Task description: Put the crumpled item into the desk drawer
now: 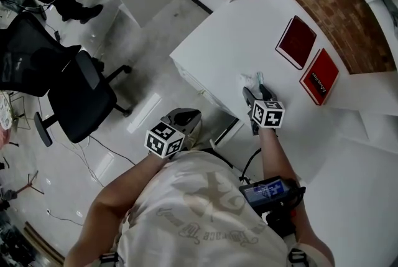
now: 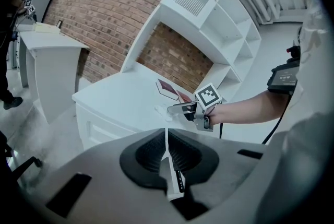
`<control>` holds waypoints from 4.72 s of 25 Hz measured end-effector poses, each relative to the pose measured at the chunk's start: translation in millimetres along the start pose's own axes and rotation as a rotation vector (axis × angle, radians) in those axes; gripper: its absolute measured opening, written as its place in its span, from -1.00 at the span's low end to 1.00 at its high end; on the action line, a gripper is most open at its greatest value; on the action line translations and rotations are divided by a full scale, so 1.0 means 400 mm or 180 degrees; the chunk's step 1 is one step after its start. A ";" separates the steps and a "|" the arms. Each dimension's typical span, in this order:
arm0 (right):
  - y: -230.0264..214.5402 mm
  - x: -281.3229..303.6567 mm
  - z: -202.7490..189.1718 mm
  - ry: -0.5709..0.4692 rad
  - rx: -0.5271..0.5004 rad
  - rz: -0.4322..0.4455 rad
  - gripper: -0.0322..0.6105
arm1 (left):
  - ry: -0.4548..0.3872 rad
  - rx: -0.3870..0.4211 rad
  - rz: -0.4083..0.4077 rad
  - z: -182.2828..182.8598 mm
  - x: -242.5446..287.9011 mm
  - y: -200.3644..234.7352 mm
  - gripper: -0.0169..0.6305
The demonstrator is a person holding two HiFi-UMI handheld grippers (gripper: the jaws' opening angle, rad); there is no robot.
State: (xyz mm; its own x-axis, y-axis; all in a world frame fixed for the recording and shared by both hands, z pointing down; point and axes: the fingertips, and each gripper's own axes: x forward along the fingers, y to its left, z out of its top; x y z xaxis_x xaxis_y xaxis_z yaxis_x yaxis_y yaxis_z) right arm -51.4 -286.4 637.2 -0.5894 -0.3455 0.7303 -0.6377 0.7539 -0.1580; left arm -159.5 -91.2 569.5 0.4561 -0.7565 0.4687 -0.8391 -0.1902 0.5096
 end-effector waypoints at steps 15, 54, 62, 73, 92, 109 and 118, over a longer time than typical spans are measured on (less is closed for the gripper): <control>-0.046 0.076 -0.045 0.0344 0.0055 -0.0246 0.07 | 0.0041 -0.0058 0.0043 -0.016 -0.008 0.017 -0.85; 0.001 -0.167 -0.118 -0.0021 0.0094 -0.0284 -0.15 | 0.0054 0.0329 -0.0327 -0.021 0.010 -0.140 -0.85; -0.018 -0.250 -0.141 -0.0169 0.0165 -0.0340 -0.15 | 0.0167 0.0521 -0.0593 -0.016 0.073 -0.217 -0.85; -0.064 -0.359 -0.229 -0.0294 0.0536 -0.0477 -0.16 | 0.0358 0.0760 -0.1001 -0.016 0.164 -0.307 -0.85; -0.094 -0.486 -0.365 -0.0368 0.1118 -0.0823 -0.16 | 0.0681 0.1040 -0.1534 -0.044 0.242 -0.424 -0.85; -0.025 -0.543 -0.527 -0.0121 0.1430 -0.0960 -0.16 | 0.0918 0.1110 -0.1851 -0.121 0.227 -0.487 -0.85; -0.017 -0.532 -0.637 0.0257 0.1524 -0.0866 -0.16 | 0.0942 0.1110 -0.1890 -0.136 0.253 -0.521 -0.85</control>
State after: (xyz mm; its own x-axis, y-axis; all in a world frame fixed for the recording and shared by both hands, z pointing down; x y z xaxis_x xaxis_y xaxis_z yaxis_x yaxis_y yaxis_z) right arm 204.9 -75.7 652.1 -0.3442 -0.4340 0.8326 -0.9268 0.2989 -0.2274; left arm 77.9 -93.9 550.0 0.8808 -0.2744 0.3858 -0.4499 -0.7386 0.5020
